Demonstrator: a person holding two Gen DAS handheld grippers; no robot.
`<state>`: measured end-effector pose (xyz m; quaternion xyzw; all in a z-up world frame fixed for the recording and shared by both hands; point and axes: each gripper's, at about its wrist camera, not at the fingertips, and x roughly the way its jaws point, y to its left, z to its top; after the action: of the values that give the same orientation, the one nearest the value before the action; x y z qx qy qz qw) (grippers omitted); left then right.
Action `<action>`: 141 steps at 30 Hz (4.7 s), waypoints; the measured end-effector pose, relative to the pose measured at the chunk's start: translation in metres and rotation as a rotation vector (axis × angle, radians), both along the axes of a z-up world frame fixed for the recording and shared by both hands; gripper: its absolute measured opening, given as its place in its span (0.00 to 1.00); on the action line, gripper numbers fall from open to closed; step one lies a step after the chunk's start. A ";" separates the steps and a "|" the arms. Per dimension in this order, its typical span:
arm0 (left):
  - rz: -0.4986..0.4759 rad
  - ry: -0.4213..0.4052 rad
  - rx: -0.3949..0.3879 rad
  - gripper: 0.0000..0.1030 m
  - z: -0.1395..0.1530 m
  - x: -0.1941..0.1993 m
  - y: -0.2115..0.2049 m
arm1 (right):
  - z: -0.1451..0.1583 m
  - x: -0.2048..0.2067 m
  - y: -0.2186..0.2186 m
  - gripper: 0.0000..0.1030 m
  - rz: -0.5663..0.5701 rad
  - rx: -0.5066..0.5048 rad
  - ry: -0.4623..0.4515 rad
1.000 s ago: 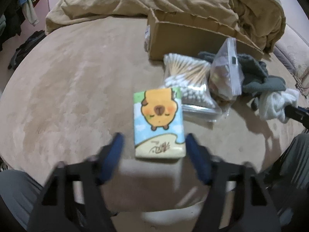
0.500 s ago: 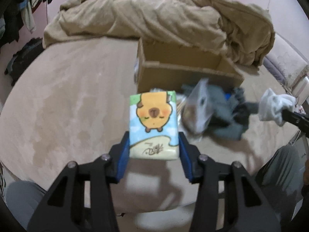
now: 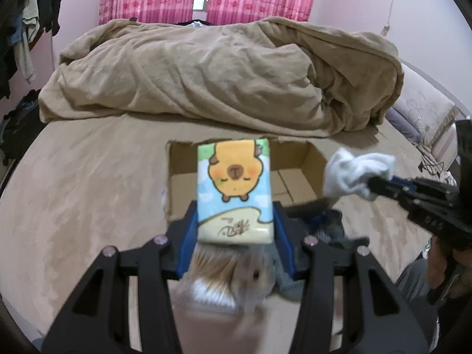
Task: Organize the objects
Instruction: 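Drop the tissue pack into the box with left tool while right tool drops the socks in, then grasp the cotton swab bag with left tool while right tool grasps grey gloves, then place the swab bag into the box with left tool while right tool places the gloves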
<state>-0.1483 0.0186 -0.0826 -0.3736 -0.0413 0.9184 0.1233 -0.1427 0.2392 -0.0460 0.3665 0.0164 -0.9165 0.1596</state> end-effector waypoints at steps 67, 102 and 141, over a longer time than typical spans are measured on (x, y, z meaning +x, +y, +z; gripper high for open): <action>0.062 -0.122 -0.056 0.79 -0.058 0.106 -0.010 | -0.037 0.090 -0.002 0.61 -0.023 -0.023 -0.145; -0.010 -0.147 -0.048 0.57 -0.108 0.024 -0.022 | -0.093 0.010 -0.003 0.26 -0.039 -0.021 -0.181; -0.053 0.091 0.005 0.52 0.086 0.084 -0.037 | 0.071 0.078 0.016 0.24 -0.062 -0.128 0.037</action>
<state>-0.0646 -0.0179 0.0035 -0.3321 -0.0281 0.9308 0.1503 -0.0652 0.2553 0.0255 0.3389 -0.0506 -0.9268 0.1540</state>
